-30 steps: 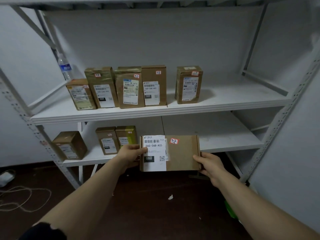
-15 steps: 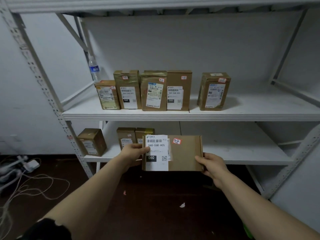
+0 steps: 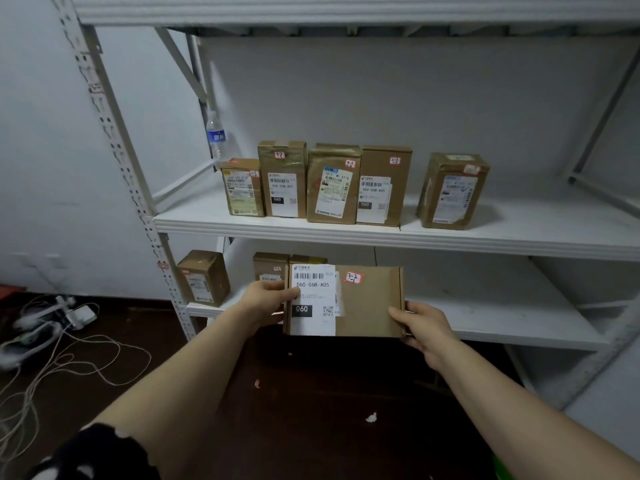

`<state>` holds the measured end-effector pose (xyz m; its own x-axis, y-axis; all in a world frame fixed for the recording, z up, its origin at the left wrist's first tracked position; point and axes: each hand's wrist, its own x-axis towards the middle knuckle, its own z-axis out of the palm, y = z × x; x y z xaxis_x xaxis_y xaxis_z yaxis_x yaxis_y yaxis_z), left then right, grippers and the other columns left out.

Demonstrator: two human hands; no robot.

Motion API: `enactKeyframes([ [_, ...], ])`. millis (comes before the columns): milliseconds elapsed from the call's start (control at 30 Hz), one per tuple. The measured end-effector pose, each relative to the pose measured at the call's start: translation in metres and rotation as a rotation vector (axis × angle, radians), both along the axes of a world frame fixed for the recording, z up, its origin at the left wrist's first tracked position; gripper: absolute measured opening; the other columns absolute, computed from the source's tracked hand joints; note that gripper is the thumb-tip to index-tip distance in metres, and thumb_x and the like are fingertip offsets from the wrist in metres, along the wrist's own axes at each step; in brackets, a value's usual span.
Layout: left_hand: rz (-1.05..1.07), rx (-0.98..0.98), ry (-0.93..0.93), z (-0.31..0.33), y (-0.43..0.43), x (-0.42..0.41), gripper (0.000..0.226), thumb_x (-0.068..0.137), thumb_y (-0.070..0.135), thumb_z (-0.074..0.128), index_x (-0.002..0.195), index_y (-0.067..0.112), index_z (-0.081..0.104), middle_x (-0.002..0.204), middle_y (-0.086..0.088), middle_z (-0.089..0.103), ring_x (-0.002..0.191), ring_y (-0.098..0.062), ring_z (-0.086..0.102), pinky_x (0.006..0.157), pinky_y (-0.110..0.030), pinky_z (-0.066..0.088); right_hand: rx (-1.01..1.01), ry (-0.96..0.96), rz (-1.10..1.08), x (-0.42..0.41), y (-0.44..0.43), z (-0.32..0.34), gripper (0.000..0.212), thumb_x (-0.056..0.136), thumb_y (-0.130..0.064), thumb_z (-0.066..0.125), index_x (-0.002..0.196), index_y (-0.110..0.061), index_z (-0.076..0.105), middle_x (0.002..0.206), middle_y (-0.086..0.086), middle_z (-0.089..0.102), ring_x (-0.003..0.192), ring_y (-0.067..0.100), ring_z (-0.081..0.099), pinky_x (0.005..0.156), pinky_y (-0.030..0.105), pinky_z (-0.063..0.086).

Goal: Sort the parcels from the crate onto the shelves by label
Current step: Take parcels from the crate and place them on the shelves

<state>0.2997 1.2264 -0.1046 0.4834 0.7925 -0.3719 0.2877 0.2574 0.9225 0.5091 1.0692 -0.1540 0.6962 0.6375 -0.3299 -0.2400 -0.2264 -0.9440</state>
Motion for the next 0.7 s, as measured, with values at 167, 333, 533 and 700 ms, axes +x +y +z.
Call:
enactKeyframes([
  [167, -0.045, 0.022, 0.01, 0.0, 0.002, -0.011, 0.037, 0.085, 0.001, 0.067, 0.121, 0.006, 0.06, 0.091, -0.003, 0.067, 0.075, -0.012, 0.063, 0.061, -0.021, 0.052, -0.012, 0.002, 0.024, -0.003, 0.005, 0.001, 0.029, 0.087, -0.01, 0.067, 0.115, -0.008, 0.062, 0.105, 0.009, 0.067, 0.093, 0.021, 0.062, 0.08, 0.035, 0.052],
  [333, -0.046, 0.074, 0.009, -0.007, 0.008, -0.025, 0.05, 0.078, -0.008, 0.07, 0.125, 0.006, 0.059, 0.106, -0.013, 0.069, 0.081, -0.017, 0.066, 0.06, -0.019, 0.055, -0.022, 0.025, 0.051, -0.009, 0.018, -0.003, 0.031, 0.086, -0.009, 0.068, 0.116, -0.006, 0.061, 0.103, 0.01, 0.067, 0.091, 0.023, 0.063, 0.078, 0.034, 0.053],
  [533, 0.015, 0.059, 0.107, -0.016, 0.022, -0.067, 0.066, 0.07, 0.001, 0.08, 0.131, 0.008, 0.055, 0.109, -0.01, 0.07, 0.099, -0.025, 0.068, 0.089, -0.04, 0.055, -0.047, 0.03, 0.217, -0.03, 0.041, -0.012, 0.046, 0.082, -0.022, 0.073, 0.124, -0.013, 0.056, 0.113, 0.008, 0.064, 0.102, 0.024, 0.061, 0.075, 0.035, 0.053],
  [700, -0.005, 0.065, 0.138, -0.012, 0.036, -0.114, 0.046, 0.072, -0.01, 0.075, 0.114, 0.006, 0.064, 0.101, -0.01, 0.072, 0.09, -0.02, 0.071, 0.084, -0.036, 0.057, 0.036, 0.03, 0.391, -0.057, 0.072, 0.002, 0.062, 0.065, -0.025, 0.084, 0.12, -0.012, 0.057, 0.107, 0.008, 0.068, 0.097, 0.025, 0.065, 0.08, 0.039, 0.055],
])
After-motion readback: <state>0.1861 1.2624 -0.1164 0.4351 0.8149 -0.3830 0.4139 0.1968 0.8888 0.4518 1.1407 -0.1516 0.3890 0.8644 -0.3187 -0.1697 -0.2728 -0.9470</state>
